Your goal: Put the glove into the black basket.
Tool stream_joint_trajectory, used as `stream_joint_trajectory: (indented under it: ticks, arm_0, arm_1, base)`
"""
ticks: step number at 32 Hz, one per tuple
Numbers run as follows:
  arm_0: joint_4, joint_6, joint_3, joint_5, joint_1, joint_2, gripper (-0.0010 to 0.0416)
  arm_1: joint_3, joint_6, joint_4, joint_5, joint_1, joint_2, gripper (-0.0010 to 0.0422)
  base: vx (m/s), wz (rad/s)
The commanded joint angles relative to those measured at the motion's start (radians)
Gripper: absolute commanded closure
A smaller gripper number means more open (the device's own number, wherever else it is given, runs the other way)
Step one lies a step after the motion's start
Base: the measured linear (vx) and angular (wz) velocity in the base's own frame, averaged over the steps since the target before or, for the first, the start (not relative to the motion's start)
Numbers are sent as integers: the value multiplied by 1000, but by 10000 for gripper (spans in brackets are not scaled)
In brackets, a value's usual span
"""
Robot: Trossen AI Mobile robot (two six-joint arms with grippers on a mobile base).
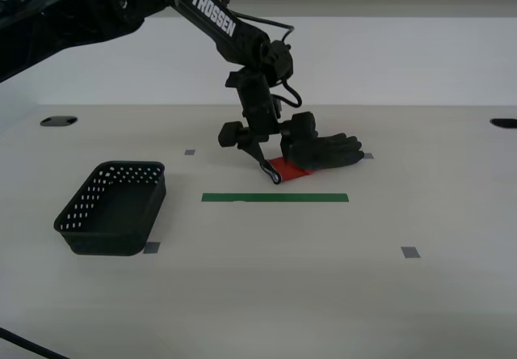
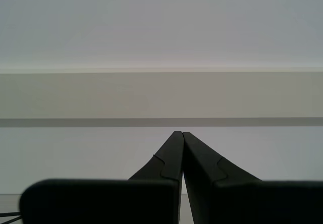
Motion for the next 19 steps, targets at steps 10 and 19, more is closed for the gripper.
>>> stream_joint_trajectory:
  ticks: [10, 19]
  arm_0:
    - [-13, 0, 1, 1, 1, 0, 405]
    - [-16, 0, 1, 0, 1, 0, 405]
  arm_1:
    - [76, -68, -71, -51, -32, 69, 237]
    - [76, 37, -52, -84, -27, 70, 410]
  base:
    - [0, 0]
    - [0, 0]
